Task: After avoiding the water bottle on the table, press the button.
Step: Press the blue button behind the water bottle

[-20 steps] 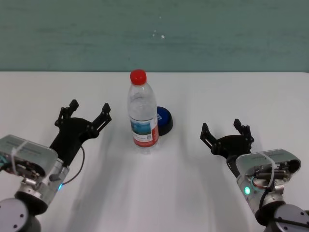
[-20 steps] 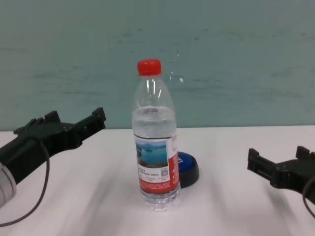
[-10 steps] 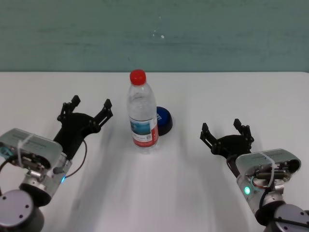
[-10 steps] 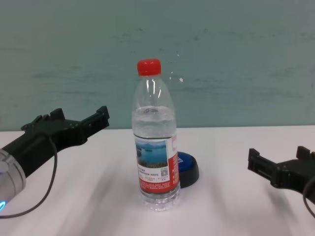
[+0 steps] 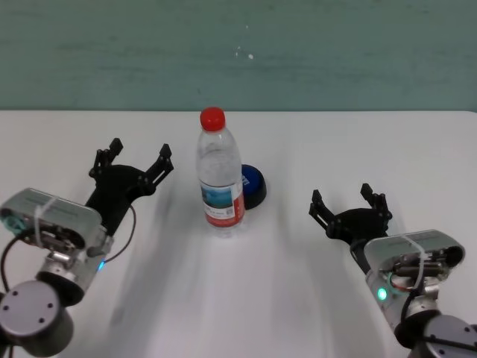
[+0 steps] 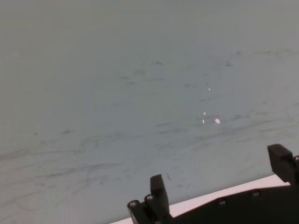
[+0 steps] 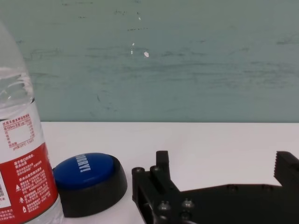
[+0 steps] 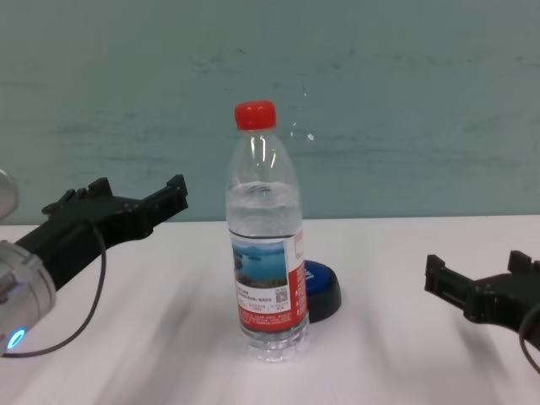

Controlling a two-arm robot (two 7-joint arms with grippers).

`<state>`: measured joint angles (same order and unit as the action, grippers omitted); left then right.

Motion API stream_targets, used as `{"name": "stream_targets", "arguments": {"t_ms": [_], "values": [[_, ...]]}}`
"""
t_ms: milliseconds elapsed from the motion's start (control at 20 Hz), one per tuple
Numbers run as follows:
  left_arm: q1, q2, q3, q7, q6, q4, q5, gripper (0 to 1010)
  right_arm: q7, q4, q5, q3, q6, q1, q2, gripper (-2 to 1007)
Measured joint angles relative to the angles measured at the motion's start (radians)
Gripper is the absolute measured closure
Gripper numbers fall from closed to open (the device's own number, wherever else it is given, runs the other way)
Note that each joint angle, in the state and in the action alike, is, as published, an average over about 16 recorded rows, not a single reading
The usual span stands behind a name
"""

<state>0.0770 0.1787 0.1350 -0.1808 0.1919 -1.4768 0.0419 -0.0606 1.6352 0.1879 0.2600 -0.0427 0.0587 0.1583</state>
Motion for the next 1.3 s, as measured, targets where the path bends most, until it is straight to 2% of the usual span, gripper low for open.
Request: {"name": "stream_targets", "arguments": {"t_ms": [800,1300], "values": [[0.072,-0.01,0.011,0.004,0.039,0.094,-0.043,0,0.0,0.0,0.0,0.0,0.0,0.0,0.0,1],[0.106,-0.012,0.026,-0.002,0.053,0.141,-0.062,0,0.0,0.0,0.0,0.0,0.0,0.0,0.0,1]]}}
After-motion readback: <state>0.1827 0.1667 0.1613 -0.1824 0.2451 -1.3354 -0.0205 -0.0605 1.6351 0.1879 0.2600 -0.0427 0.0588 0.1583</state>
